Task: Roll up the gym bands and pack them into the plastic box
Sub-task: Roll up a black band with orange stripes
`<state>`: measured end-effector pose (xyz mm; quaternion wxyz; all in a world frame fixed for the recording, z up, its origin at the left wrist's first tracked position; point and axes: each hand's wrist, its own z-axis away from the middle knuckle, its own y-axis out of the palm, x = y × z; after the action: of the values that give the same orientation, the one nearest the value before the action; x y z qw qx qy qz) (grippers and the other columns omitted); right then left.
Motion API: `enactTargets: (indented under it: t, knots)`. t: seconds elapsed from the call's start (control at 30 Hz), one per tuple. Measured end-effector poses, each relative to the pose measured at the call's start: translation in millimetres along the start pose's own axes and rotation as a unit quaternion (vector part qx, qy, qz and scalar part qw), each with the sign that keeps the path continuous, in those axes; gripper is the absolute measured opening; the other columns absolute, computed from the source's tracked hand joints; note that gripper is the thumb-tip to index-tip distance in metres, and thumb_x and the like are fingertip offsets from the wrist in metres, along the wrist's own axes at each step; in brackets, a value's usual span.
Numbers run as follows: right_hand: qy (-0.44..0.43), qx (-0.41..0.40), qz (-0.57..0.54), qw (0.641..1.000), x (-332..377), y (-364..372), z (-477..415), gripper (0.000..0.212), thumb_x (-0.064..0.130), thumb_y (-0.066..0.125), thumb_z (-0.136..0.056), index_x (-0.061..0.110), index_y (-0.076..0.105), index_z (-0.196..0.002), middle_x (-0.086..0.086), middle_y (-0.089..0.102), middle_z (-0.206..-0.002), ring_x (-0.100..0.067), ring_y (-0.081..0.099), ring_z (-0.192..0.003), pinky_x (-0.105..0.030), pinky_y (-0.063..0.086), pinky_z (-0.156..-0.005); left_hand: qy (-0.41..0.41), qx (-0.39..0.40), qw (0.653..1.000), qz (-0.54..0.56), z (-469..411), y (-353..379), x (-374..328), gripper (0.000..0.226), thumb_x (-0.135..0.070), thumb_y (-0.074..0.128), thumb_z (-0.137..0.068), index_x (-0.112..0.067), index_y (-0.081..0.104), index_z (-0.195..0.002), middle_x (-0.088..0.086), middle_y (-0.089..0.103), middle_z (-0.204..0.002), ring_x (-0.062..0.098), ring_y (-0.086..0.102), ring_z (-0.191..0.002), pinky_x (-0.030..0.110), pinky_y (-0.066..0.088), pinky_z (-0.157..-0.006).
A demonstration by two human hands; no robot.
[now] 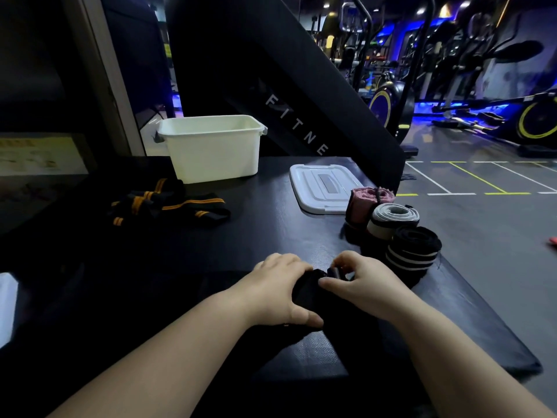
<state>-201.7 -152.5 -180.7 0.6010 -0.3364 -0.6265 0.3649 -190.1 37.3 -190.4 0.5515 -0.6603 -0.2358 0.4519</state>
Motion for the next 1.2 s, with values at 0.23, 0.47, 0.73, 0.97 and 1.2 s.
enactTargets:
  t: [0.23, 0.47, 0.73, 0.97, 1.2]
  knots:
    - [0.001, 0.008, -0.022, 1.000, 6.9, 8.6, -4.3, 0.026, 0.034, 0.070, -0.075, 0.034, 0.047, -0.087, 0.008, 0.061, -0.082, -0.007, 0.056, -0.071, -0.025, 0.041, -0.062, 0.013, -0.013, 1.000, -0.019, 4.5, -0.7, -1.7, 0.088, -0.066, 0.068, -0.073, -0.030, 0.033, -0.146, -0.010, 0.041, -0.141, 0.014, 0.027, -0.134, 0.032, 0.024, -0.113]
    - [0.008, 0.008, -0.027, 1.000, -5.2, -3.6, -2.4, 0.025, 0.020, 0.066, -0.075, 0.035, 0.058, -0.095, 0.009, 0.061, -0.071, -0.005, 0.055, -0.059, -0.021, 0.042, -0.055, 0.021, 0.007, 0.999, -0.047, 12.3, -1.3, 6.3, 0.092, -0.071, 0.058, -0.079, -0.026, 0.025, -0.152, -0.011, 0.029, -0.148, 0.011, 0.018, -0.138, 0.030, 0.016, -0.115]
    - [0.003, 0.023, 0.042, 0.999, -6.9, -2.7, -3.5, 0.031, 0.025, 0.061, -0.078, 0.041, 0.056, -0.105, 0.009, 0.060, -0.091, -0.011, 0.057, -0.078, -0.026, 0.044, -0.068, 0.011, 0.012, 0.996, -0.093, 16.8, 1.9, 5.7, 0.089, -0.071, 0.048, -0.085, -0.022, 0.019, -0.154, -0.006, 0.024, -0.149, 0.016, 0.014, -0.140, 0.034, 0.011, -0.116]
    - [-0.016, -0.030, 0.068, 0.997, -2.9, 5.4, -0.9, 0.022, 0.042, 0.065, -0.082, 0.034, 0.051, -0.097, 0.009, 0.053, -0.082, -0.015, 0.056, -0.085, -0.030, 0.042, -0.073, -0.034, -0.018, 0.999, 0.027, 9.4, 3.9, 11.9, 0.049, -0.052, 0.035, -0.100, -0.032, 0.042, -0.144, -0.010, 0.040, -0.137, 0.015, 0.027, -0.132, 0.033, 0.018, -0.114]
    - [-0.030, -0.086, -0.001, 0.996, -6.0, 12.6, 4.9, 0.027, 0.042, 0.071, -0.081, 0.032, 0.047, -0.089, 0.011, 0.055, -0.086, -0.015, 0.053, -0.084, -0.032, 0.042, -0.076, -0.080, -0.022, 0.996, 0.034, -0.9, -1.1, 12.7, 0.048, -0.047, 0.056, -0.092, -0.028, 0.047, -0.135, -0.003, 0.047, -0.133, 0.020, 0.035, -0.130, 0.034, 0.028, -0.112]
